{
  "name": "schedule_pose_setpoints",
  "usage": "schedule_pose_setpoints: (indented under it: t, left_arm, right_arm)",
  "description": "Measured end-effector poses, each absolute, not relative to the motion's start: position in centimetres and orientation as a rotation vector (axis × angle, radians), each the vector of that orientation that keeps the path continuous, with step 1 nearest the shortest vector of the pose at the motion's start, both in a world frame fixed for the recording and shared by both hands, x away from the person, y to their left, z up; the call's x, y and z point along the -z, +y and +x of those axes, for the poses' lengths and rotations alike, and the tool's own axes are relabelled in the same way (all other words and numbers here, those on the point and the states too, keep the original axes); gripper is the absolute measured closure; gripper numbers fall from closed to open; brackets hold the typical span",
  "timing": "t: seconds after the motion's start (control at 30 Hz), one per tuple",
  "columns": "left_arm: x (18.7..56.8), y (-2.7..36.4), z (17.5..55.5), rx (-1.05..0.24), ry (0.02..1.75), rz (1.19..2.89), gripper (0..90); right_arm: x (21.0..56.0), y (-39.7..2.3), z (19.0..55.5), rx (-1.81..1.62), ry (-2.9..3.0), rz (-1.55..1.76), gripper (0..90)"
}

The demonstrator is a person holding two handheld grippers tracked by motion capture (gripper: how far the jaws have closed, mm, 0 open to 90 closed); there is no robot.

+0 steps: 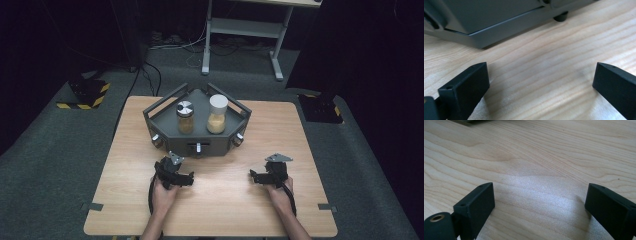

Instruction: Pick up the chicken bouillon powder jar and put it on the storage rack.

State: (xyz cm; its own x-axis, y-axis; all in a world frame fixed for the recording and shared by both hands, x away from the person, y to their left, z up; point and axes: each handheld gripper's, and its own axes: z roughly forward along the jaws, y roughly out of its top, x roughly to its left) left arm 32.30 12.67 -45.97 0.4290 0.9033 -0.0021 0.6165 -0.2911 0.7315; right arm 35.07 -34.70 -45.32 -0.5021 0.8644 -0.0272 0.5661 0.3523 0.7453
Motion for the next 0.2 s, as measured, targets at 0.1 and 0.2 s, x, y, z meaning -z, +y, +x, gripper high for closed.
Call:
schedule_pose_setpoints:
  t: [0.1,0.2]
  left_arm:
    - [45.96,12.76,32.33,-0.551,1.27,2.024,0.4]
    - [45.94,12.62,32.32,-0.555,1.276,2.023,0.3]
  right_arm:
    - [45.36,-34.78,35.02,-0.973,2.205,1.241,10.9]
    - [45.35,-34.87,35.04,-0.979,2.216,1.226,11.6]
